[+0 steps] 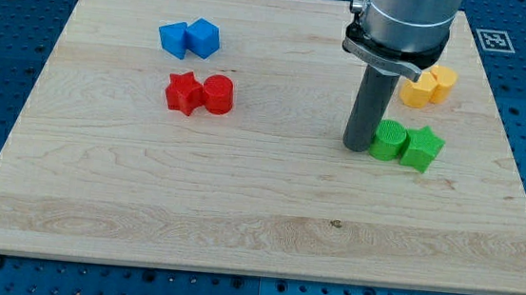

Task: Separate the green circle from green star

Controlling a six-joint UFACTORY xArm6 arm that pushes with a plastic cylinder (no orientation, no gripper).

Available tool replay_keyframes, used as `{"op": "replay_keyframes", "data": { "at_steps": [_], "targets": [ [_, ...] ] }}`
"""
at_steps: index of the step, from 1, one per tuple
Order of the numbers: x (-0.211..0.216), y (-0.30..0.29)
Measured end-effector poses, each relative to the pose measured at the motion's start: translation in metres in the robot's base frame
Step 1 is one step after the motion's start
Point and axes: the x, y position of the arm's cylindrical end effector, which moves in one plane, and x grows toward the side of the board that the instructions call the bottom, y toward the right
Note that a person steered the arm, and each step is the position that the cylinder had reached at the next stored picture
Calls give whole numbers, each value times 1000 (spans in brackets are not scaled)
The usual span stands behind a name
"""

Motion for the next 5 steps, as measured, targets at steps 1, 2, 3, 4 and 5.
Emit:
{"op": "replay_keyframes", "data": {
  "at_steps": [1,2,3,4,5],
  "targets": [
    [-18,-11],
    [-25,-11],
    [-41,10],
    [-22,29],
    [19,42]
  ]
}}
